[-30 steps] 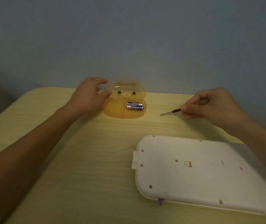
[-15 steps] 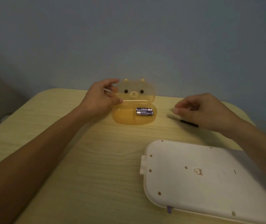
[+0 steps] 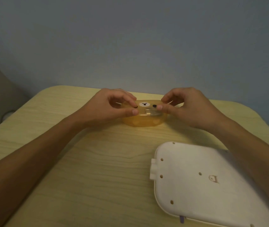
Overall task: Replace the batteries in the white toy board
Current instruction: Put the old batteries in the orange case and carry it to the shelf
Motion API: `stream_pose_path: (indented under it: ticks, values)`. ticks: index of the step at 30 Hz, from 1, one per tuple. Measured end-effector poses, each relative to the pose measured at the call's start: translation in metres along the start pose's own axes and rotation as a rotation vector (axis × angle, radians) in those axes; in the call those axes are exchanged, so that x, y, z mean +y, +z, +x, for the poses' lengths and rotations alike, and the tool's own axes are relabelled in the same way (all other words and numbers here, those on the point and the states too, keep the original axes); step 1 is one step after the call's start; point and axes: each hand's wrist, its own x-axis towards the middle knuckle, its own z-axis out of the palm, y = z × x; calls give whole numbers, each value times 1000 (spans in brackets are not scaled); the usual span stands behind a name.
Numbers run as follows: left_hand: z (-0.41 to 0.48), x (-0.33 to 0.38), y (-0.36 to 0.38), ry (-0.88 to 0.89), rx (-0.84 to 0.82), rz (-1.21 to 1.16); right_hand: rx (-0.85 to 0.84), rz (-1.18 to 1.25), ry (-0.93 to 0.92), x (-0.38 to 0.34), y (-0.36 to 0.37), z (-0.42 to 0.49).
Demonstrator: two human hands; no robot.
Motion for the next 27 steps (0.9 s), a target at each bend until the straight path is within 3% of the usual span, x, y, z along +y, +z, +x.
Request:
stream_pose_path:
  ticks: [13, 19, 22, 27]
  values:
    - [5, 6, 1, -31, -73, 183, -72, -157, -49, -5, -11, -6]
    - [6, 21, 16, -114, -133, 319, -141, -414, 206, 16, -60, -17]
    - [10, 23, 25, -141, -141, 373, -212, -366, 288, 25, -57, -26]
    - [12, 18, 33, -144, -88, 421, -148, -308, 195, 42, -48, -25]
